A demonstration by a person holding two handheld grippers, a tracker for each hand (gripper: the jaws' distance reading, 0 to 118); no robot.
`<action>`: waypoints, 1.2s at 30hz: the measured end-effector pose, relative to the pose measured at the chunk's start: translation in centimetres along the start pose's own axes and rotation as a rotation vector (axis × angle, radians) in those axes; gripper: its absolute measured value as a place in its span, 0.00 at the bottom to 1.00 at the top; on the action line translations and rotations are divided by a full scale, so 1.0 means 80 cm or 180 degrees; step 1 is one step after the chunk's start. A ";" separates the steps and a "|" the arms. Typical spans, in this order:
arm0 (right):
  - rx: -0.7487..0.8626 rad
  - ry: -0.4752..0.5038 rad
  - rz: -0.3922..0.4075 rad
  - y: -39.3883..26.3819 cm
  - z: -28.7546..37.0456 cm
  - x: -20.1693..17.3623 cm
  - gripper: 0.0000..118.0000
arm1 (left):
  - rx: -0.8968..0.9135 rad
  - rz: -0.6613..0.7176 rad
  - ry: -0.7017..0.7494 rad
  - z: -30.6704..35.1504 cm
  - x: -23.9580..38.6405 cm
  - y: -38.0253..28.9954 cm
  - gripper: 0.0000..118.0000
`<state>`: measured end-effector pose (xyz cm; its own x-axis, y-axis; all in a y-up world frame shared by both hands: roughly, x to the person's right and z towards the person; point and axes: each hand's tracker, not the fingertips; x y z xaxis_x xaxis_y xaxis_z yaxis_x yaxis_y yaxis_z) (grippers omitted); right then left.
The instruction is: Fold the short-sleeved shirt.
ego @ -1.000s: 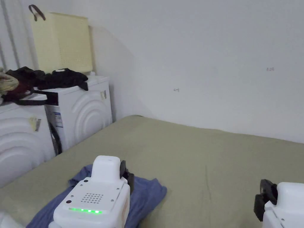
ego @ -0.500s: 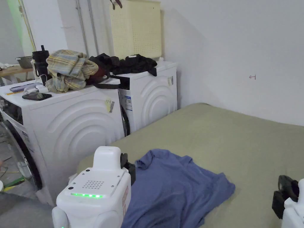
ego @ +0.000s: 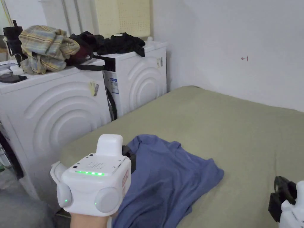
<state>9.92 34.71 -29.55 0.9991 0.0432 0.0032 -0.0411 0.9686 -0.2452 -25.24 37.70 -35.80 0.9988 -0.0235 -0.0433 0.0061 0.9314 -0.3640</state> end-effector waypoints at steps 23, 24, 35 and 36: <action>-0.0792 -0.0167 -0.0011 -0.092 -0.072 0.032 0.01 | -0.2055 -0.0333 -0.0684 -0.337 0.110 -0.083 0.98; -0.0804 -0.0168 -0.0022 -0.093 -0.072 0.032 0.01 | -0.2085 -0.0377 -0.0679 -0.344 0.114 -0.090 0.98; -0.0902 -0.0305 -0.0057 -0.097 -0.039 0.054 0.01 | -0.1959 -0.0584 -0.0432 -0.335 0.117 -0.081 0.00; -0.0898 -0.0337 -0.0074 -0.097 -0.032 0.057 0.01 | -0.2116 -0.0435 -0.0543 -0.335 0.115 -0.080 0.00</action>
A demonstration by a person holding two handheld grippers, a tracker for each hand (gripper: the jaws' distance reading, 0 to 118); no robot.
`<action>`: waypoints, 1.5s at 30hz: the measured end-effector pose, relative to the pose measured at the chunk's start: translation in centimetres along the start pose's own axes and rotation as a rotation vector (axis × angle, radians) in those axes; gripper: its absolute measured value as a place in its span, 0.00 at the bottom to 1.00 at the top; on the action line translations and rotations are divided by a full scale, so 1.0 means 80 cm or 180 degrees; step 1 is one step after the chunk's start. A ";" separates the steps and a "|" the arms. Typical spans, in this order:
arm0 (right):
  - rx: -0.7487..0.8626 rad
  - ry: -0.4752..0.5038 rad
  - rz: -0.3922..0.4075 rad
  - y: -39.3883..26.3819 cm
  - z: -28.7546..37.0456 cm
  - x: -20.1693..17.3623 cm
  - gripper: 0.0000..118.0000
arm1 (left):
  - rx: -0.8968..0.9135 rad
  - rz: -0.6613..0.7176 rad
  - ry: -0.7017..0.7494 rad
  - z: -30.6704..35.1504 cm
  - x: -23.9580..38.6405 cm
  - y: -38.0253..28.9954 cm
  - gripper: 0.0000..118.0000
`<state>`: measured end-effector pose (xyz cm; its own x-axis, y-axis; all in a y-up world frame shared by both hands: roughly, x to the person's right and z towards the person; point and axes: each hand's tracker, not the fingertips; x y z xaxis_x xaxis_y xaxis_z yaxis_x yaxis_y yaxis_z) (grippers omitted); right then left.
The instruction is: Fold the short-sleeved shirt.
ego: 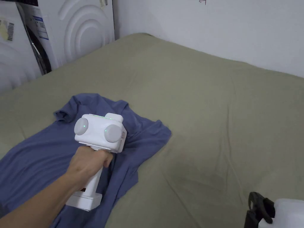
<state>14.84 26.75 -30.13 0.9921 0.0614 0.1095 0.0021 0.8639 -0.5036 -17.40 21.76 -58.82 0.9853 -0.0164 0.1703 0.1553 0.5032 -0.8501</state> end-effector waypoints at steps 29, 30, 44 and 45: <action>-0.0031 -0.1548 -0.1144 -0.102 0.195 0.240 0.01 | 0.0571 -0.1518 -0.2004 0.147 0.599 0.031 0.00; -0.0033 -0.1574 -0.1166 -0.104 0.196 0.247 0.01 | 0.0560 -0.1592 -0.2101 0.147 0.624 0.024 0.00; -0.0168 -0.1748 -0.1378 -0.108 0.183 0.281 0.01 | 0.0093 -0.1648 -0.1952 0.056 0.709 -0.038 0.37; -0.0154 -0.1740 -0.1385 -0.106 0.184 0.282 0.01 | 0.0166 -0.1580 -0.1938 0.062 0.701 -0.036 0.84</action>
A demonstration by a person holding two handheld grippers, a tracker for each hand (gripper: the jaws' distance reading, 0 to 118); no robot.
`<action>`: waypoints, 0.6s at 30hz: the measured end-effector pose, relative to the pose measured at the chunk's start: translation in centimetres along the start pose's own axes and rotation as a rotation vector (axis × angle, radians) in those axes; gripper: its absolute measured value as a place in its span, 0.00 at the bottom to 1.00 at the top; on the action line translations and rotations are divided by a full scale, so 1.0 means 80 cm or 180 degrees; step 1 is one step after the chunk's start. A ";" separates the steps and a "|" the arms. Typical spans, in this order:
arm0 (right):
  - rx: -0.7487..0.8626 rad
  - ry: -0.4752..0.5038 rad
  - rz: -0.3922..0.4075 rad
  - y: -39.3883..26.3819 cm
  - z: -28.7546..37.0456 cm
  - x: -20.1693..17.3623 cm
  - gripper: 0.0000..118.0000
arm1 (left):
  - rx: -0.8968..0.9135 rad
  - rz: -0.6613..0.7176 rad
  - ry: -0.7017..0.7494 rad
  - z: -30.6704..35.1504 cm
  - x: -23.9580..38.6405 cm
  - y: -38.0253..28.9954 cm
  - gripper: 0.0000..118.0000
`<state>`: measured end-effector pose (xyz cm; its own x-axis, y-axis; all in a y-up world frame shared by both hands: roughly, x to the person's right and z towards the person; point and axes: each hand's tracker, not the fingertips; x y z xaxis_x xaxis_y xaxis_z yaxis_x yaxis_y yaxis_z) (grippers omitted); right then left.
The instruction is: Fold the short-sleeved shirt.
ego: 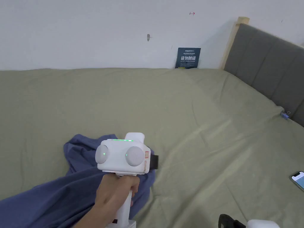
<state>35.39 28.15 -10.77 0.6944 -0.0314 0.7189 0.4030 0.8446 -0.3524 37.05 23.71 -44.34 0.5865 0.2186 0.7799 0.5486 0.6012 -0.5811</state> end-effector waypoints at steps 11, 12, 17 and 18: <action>0.0394 0.0411 0.0235 0.031 0.068 -0.025 0.01 | 0.1253 0.0170 0.0684 0.339 -0.059 -0.104 0.84; 0.0418 0.0429 0.0260 0.031 0.074 -0.029 0.01 | 0.1359 0.0180 0.0851 0.367 -0.063 -0.123 0.70; 0.0595 0.0632 0.0343 0.032 0.109 -0.047 0.01 | 0.1937 0.0370 0.1547 0.489 -0.083 -0.237 0.01; 0.0628 0.0647 0.0346 0.032 0.114 -0.050 0.01 | 0.2002 0.0359 0.1565 0.504 -0.086 -0.255 0.01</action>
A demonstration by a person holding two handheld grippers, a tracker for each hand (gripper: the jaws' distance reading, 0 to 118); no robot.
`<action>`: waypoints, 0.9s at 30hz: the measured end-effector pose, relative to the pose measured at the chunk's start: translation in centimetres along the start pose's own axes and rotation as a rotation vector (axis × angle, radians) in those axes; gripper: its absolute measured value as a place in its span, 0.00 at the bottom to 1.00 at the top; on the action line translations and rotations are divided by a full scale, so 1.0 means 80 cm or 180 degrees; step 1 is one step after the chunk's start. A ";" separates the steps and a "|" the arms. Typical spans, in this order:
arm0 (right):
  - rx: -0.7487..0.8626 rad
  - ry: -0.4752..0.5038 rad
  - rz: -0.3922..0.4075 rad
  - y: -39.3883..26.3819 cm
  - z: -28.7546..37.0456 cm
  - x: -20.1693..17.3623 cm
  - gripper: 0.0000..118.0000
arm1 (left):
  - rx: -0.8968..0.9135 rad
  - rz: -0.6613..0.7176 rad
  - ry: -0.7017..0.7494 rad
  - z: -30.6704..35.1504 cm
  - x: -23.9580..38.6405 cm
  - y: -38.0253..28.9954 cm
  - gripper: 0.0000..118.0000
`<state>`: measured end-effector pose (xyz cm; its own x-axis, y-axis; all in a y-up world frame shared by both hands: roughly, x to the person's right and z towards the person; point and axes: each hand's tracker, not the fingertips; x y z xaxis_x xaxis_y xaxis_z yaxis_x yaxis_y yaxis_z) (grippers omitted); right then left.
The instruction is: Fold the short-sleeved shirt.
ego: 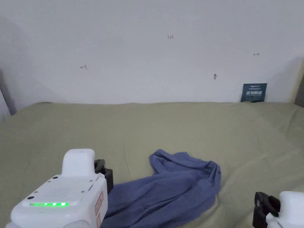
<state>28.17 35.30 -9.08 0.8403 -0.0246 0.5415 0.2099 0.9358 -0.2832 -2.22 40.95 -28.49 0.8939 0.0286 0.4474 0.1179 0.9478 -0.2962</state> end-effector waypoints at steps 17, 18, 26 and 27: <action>0.0164 0.0084 0.0093 -0.008 0.033 -0.027 0.01 | 0.0232 0.0009 0.0466 0.099 -0.077 -0.038 0.01; 0.0163 0.0087 0.0095 -0.008 0.032 -0.027 0.01 | 0.0208 -0.0007 0.0468 0.095 -0.078 -0.039 0.01; 0.0058 0.0116 0.0083 -0.013 0.002 -0.032 0.01 | -0.0278 0.0129 0.0233 0.015 -0.110 -0.032 0.01; 0.0043 0.0125 0.0079 -0.014 -0.001 -0.033 0.01 | -0.0424 0.0062 0.0196 -0.007 -0.115 -0.031 0.01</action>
<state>25.78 34.28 -10.27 0.8642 -0.0148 0.5030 0.1822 0.9410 -0.2853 -10.49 38.16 -32.31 0.9209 0.0232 0.3891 0.1530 0.8967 -0.4154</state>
